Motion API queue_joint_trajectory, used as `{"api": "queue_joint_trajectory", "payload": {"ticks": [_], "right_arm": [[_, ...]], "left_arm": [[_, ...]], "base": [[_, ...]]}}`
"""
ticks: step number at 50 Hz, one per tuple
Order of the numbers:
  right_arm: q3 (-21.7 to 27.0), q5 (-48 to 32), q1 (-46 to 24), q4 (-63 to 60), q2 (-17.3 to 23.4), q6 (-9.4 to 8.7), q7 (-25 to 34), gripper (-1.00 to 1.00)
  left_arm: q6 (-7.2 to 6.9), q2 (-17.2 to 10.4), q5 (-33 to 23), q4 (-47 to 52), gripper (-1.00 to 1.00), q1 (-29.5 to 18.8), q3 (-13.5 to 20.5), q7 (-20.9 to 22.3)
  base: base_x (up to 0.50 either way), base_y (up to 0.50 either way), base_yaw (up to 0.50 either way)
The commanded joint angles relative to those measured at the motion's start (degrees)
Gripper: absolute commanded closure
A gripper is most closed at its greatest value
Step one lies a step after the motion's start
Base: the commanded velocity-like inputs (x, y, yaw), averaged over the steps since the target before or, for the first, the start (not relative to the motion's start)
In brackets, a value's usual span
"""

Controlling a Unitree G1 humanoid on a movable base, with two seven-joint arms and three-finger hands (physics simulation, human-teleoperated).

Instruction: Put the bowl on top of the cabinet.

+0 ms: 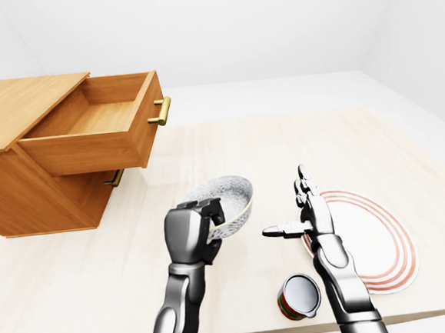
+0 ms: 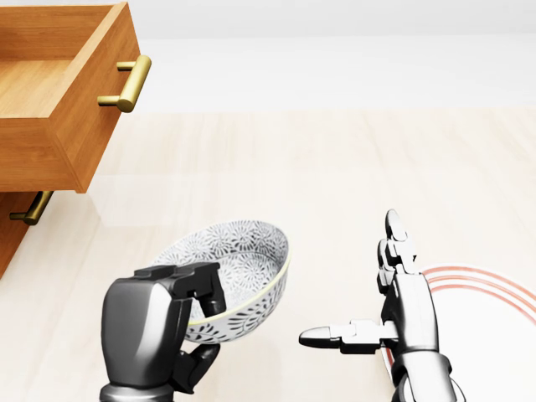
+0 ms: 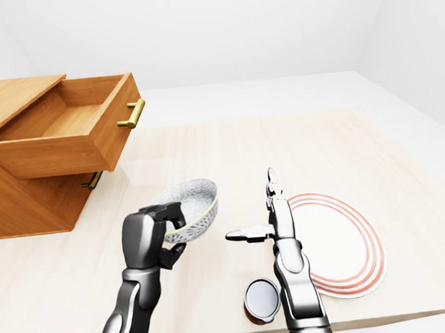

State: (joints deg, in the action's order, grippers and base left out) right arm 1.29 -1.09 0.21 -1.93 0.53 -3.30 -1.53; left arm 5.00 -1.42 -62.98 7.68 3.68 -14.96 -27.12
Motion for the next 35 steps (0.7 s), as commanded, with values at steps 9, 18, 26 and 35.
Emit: {"api": "queue_joint_trajectory", "payload": {"ticks": [9,18,26,35], "right_arm": [[-0.2,0.0,0.6,-1.1,-0.1,-0.17,0.2,-1.0],[-0.2,-0.1,0.6,-1.2,-0.1,-0.29,0.2,-1.0],[-0.2,0.0,0.7,-1.6,-0.1,-0.51,0.2,-1.0],[0.1,0.3,0.8,-2.0,0.0,-0.75,0.4,-1.0]], "left_arm": [[0.0,1.2,7.5,12.8,0.89,0.1,0.9,8.1],[0.0,1.8,10.5,17.7,0.9,-2.5,2.7,13.5],[0.0,2.6,15.6,23.0,0.9,-8.0,5.3,20.6],[0.0,2.8,18.7,26.0,0.9,-14.9,8.3,25.0]], "base": [[0.0,0.0,0.0],[0.0,0.0,0.0],[0.0,0.0,0.0],[0.0,0.0,0.0]]}}
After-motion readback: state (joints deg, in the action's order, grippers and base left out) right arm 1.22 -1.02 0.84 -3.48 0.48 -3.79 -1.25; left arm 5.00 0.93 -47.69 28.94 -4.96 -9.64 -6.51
